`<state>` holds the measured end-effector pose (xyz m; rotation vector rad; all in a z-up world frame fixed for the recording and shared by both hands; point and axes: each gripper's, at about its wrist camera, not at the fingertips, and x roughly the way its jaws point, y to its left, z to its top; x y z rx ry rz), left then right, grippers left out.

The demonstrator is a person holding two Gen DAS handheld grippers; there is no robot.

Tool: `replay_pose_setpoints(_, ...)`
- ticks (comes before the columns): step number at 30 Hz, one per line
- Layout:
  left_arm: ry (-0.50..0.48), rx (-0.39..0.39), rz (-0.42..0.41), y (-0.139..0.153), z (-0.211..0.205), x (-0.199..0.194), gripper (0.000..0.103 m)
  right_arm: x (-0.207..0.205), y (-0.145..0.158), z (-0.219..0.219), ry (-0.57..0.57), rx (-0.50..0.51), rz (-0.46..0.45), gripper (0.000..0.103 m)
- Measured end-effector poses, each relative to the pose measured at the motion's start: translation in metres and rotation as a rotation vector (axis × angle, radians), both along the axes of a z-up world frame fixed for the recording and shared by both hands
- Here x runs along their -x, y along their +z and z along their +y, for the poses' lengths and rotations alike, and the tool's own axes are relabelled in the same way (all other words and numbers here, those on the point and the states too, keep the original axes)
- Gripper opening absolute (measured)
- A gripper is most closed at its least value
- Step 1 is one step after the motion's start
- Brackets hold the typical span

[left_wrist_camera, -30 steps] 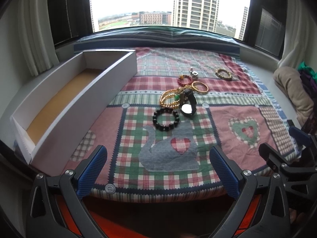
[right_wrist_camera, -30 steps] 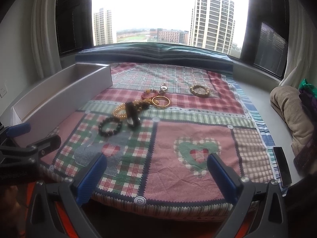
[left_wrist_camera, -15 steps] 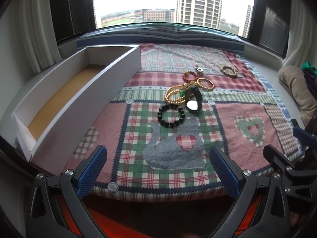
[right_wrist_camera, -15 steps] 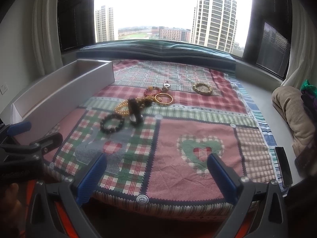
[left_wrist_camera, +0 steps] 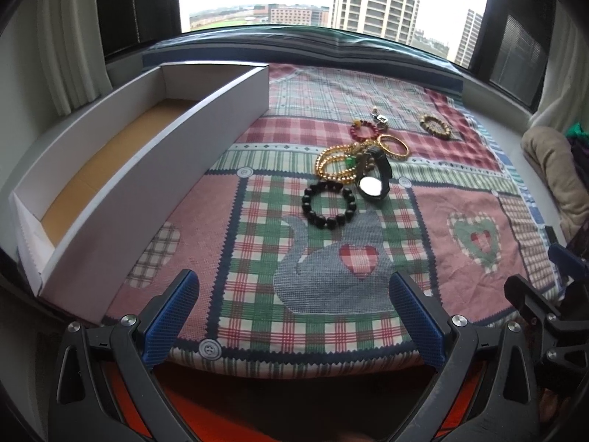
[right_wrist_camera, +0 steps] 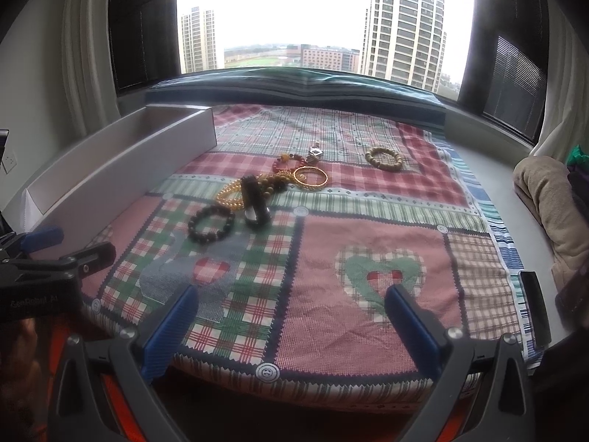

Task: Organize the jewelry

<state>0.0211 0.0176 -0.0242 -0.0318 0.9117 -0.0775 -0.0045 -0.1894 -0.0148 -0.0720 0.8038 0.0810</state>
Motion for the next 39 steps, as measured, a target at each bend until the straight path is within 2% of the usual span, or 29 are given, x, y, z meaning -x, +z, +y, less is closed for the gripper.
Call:
replay_pose_setpoints(5,-0.018,0.005,0.033,-0.011,0.001,-0.02,0.103,-0.007,-0.007,-0.005,0.001,-0.023,0.018,0.103)
replay_pose_setpoints(11,-0.027,-0.016,0.084,-0.034,0.001,-0.069,0.103,-0.026,-0.027,-0.017,-0.032,-0.016,0.044,0.103)
replay_pose_setpoints(16,-0.051,-0.003,0.19,-0.069,-0.007,-0.116,0.102,-0.051,-0.04,-0.022,-0.001,-0.047,0.071,0.103)
replay_pose_setpoints(20,-0.039,-0.017,0.222,-0.088,-0.01,-0.14,0.102,-0.076,-0.041,-0.019,0.052,-0.047,0.066,0.103)
replay_pose_setpoints(25,-0.04,-0.031,0.236,-0.1,-0.013,-0.153,0.101,-0.109,-0.044,-0.01,0.137,-0.056,0.06,0.103)
replay_pose_setpoints(30,-0.053,-0.049,0.244,-0.105,-0.019,-0.157,0.093,-0.137,-0.057,0.003,0.202,-0.069,0.098,0.103)
replay_pose_setpoints(39,-0.067,-0.071,0.247,-0.106,-0.026,-0.161,0.086,-0.152,-0.063,0.008,0.243,-0.072,0.119,0.103)
